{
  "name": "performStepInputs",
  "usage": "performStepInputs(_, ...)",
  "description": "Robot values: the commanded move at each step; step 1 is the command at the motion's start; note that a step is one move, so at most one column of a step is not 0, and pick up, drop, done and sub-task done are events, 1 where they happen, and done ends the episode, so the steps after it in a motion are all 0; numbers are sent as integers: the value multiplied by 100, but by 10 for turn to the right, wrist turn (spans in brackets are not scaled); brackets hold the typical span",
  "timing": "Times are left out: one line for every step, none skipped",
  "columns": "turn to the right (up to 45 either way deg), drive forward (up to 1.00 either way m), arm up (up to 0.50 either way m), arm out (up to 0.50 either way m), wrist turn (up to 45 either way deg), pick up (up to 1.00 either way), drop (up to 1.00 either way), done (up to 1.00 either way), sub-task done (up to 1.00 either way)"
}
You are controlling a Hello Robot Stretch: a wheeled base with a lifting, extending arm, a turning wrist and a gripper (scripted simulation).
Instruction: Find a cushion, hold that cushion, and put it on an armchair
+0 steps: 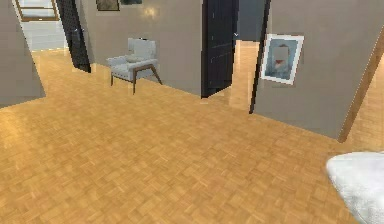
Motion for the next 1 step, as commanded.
performStepInputs(0,0,0,0,450,0,0,0,0)
